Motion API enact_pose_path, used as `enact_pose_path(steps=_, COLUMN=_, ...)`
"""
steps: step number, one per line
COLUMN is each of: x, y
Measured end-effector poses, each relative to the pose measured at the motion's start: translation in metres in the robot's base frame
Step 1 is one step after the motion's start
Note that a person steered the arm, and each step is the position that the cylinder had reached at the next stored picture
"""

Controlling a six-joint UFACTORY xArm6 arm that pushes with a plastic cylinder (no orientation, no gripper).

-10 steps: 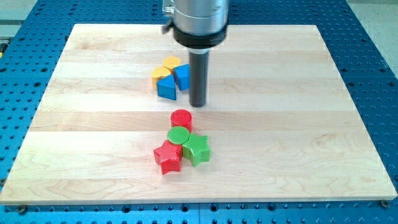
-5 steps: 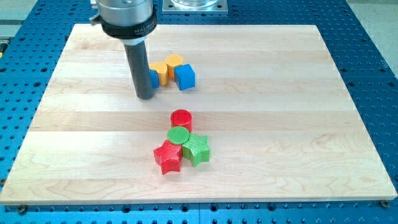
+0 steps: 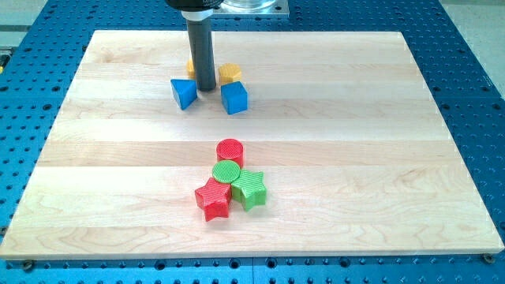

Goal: Separate the blue blocks and the yellow blocks

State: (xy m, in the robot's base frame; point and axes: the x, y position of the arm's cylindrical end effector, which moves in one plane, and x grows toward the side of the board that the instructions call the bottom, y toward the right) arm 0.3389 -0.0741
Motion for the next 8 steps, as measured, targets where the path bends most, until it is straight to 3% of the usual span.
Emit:
enact_pose_path(steps=1, x=0.000, y=0.039)
enact_pose_path(steps=2, x=-0.009, y=0.024)
enact_pose_path(steps=3, x=-0.011, y=-0.038)
enact_pose_path(steps=5, x=-0.017, y=-0.048)
enact_pose_path(steps=7, x=0.034, y=-0.099)
enact_pose_path(steps=8, x=0.031, y=-0.049)
